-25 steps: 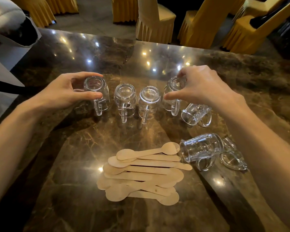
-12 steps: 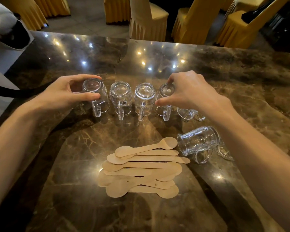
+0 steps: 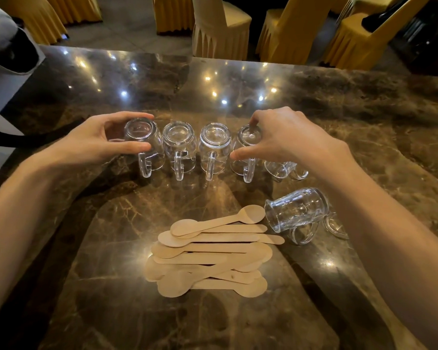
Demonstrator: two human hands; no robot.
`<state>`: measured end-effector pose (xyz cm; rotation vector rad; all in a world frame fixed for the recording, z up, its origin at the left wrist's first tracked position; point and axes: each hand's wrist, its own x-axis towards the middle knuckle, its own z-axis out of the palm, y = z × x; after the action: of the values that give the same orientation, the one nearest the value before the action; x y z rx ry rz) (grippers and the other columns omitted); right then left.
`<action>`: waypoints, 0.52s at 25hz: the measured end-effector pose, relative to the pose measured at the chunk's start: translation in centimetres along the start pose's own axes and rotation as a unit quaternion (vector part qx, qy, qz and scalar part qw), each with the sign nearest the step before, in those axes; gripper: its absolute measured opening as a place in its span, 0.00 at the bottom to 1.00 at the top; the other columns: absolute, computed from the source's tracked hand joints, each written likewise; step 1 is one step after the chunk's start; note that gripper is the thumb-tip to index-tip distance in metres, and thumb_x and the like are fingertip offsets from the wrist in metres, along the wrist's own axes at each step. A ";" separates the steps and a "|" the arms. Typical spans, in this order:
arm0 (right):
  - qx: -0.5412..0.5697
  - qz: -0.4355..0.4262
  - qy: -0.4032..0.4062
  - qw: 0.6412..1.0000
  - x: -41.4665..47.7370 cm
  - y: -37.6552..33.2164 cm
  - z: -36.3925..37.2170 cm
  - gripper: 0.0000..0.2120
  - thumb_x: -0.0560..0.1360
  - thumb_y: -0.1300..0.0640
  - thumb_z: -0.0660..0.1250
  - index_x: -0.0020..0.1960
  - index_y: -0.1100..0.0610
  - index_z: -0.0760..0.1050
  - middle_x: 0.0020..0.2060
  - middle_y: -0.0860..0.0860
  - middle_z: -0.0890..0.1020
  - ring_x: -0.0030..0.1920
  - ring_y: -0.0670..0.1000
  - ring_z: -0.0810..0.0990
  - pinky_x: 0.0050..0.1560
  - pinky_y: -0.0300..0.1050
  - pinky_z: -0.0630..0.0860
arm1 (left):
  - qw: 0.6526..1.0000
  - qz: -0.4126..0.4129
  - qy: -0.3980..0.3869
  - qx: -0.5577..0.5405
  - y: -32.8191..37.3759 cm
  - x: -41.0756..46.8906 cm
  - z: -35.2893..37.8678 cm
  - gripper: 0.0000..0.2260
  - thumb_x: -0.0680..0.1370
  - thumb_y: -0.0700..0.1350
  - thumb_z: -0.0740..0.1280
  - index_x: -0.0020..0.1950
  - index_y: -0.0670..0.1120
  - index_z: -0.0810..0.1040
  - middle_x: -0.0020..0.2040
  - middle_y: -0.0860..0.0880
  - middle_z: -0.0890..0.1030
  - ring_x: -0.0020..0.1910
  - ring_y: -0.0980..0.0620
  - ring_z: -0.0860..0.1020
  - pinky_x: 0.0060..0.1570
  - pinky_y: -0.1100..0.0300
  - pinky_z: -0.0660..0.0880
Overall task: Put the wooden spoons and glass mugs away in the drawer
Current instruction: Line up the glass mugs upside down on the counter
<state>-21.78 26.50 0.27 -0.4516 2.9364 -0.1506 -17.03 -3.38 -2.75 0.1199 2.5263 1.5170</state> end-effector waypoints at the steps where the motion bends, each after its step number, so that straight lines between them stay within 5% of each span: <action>1: 0.011 0.001 -0.014 1.000 -0.1 0.3 -0.4 0.41 0.59 0.27 0.67 0.60 0.55 0.73 0.44 0.51 0.77 0.41 0.51 0.75 0.38 0.44 0.72 | 1.000 -0.001 -0.003 0.002 0.0 0.0 -0.1 0.26 0.63 0.53 0.73 0.60 0.62 0.76 0.56 0.59 0.80 0.56 0.61 0.78 0.58 0.57 0.71; 6: 0.146 0.009 0.010 0.989 -2.5 4.3 -3.3 0.32 0.62 0.31 0.66 0.59 0.49 0.74 0.44 0.43 0.77 0.40 0.39 0.75 0.35 0.33 0.70 | 0.997 0.030 0.066 -0.016 1.0 -0.8 -0.4 0.21 0.69 0.59 0.67 0.62 0.59 0.76 0.61 0.58 0.79 0.60 0.59 0.76 0.60 0.52 0.71; 10: 0.170 0.065 -0.013 0.983 -4.1 9.2 -2.3 0.19 0.68 0.42 0.70 0.56 0.49 0.77 0.47 0.47 0.81 0.41 0.43 0.79 0.36 0.37 0.72 | 0.985 0.120 0.121 0.025 4.8 -0.9 1.9 0.15 0.71 0.61 0.66 0.57 0.62 0.78 0.53 0.63 0.81 0.53 0.64 0.78 0.50 0.71 0.73; 13: 0.167 0.118 -0.078 0.976 -4.5 11.6 -0.2 0.19 0.70 0.47 0.71 0.59 0.52 0.76 0.51 0.50 0.81 0.44 0.47 0.79 0.38 0.40 0.73 | 0.984 0.147 0.043 0.092 8.9 0.1 5.3 0.14 0.72 0.61 0.66 0.56 0.61 0.77 0.48 0.66 0.81 0.48 0.69 0.78 0.44 0.79 0.71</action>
<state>-20.94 38.86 -0.26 -0.0617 2.7077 -0.5386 -16.31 5.45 2.69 0.4850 2.8171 1.4045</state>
